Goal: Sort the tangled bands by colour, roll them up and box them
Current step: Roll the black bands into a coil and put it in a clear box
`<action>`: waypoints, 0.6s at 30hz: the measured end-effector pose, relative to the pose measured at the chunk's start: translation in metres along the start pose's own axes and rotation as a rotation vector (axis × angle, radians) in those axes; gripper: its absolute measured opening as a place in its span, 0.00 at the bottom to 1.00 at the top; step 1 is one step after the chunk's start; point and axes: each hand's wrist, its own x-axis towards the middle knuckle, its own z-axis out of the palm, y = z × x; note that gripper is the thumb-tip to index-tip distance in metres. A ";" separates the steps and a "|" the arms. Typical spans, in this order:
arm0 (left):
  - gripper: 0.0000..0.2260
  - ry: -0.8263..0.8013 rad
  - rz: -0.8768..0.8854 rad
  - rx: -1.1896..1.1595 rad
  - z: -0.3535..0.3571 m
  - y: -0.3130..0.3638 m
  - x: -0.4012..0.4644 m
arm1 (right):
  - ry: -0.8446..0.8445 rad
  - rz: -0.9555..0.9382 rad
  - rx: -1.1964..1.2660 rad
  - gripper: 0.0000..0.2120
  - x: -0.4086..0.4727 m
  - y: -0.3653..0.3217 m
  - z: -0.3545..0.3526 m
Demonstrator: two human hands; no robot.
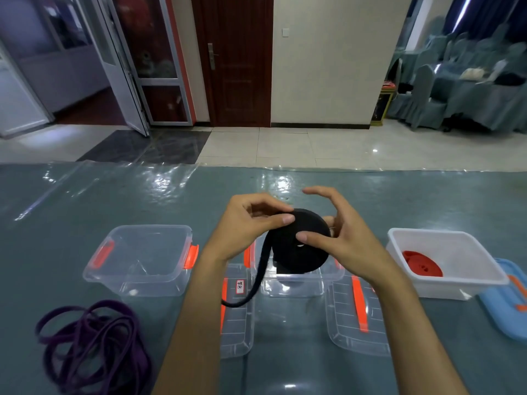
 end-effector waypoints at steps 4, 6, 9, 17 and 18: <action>0.15 -0.141 -0.089 -0.009 -0.010 -0.001 -0.003 | 0.054 -0.034 -0.010 0.20 -0.001 0.001 -0.003; 0.16 -0.131 -0.080 0.040 -0.005 0.000 -0.004 | 0.012 0.024 -0.029 0.16 0.000 0.004 -0.003; 0.13 -0.055 -0.043 0.145 0.000 -0.003 0.002 | 0.018 0.050 -0.039 0.18 0.003 0.007 0.001; 0.17 -0.198 -0.143 0.068 -0.015 -0.016 -0.002 | 0.148 -0.005 -0.069 0.16 0.007 0.013 -0.004; 0.16 -0.168 -0.142 0.074 -0.013 -0.016 0.000 | 0.124 0.032 -0.052 0.17 0.008 0.014 -0.004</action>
